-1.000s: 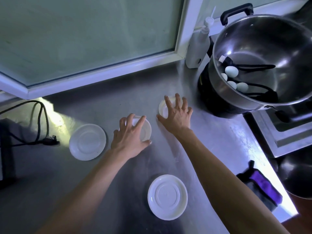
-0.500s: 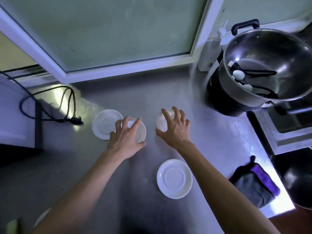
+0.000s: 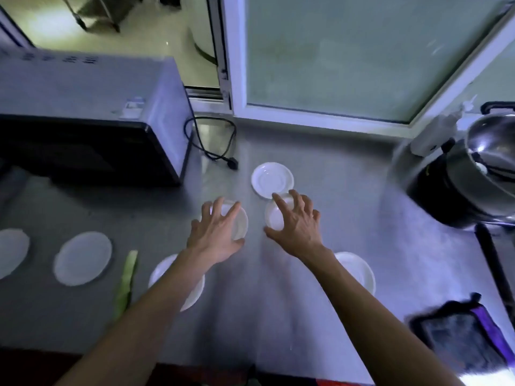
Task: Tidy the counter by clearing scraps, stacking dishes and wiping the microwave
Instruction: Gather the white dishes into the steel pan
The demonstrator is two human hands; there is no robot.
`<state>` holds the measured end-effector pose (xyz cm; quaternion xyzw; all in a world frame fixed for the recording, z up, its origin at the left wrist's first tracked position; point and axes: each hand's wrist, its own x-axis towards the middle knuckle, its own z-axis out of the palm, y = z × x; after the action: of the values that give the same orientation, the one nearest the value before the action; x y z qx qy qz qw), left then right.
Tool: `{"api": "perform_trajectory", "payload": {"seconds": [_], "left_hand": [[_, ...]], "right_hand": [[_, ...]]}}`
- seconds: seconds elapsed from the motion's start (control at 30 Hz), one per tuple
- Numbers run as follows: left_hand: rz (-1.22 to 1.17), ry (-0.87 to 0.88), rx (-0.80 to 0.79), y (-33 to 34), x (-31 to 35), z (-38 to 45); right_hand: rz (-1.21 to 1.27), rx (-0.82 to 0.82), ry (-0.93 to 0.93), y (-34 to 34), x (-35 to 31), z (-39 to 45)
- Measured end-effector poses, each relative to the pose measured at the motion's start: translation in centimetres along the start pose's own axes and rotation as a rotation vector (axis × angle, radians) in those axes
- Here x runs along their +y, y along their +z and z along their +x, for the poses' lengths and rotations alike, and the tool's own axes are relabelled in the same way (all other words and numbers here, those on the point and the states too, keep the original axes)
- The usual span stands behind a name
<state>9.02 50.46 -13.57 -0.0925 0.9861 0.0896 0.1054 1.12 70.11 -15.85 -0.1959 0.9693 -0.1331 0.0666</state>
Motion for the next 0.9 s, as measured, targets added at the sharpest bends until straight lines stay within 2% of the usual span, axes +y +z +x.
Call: {"api": "perform_trajectory", "payload": {"seconds": [0.53, 0.67, 0.9], "left_hand": [[-0.202, -0.337, 0.167, -1.4, -22.7, -24.6], [-0.203, -0.452, 0.214, -1.6, -27.3, -29.4], [-0.218, -0.634, 0.203, -0.8, -34.8, -35.4]], "right_hand": [[-0.055, -0.038, -0.369, 3.8, -27.8, -11.9], [-0.062, -0.057, -0.502, 4.9, -34.0, -13.5], [-0.068, -0.107, -0.699, 7.7, -44.2, -14.0]]}}
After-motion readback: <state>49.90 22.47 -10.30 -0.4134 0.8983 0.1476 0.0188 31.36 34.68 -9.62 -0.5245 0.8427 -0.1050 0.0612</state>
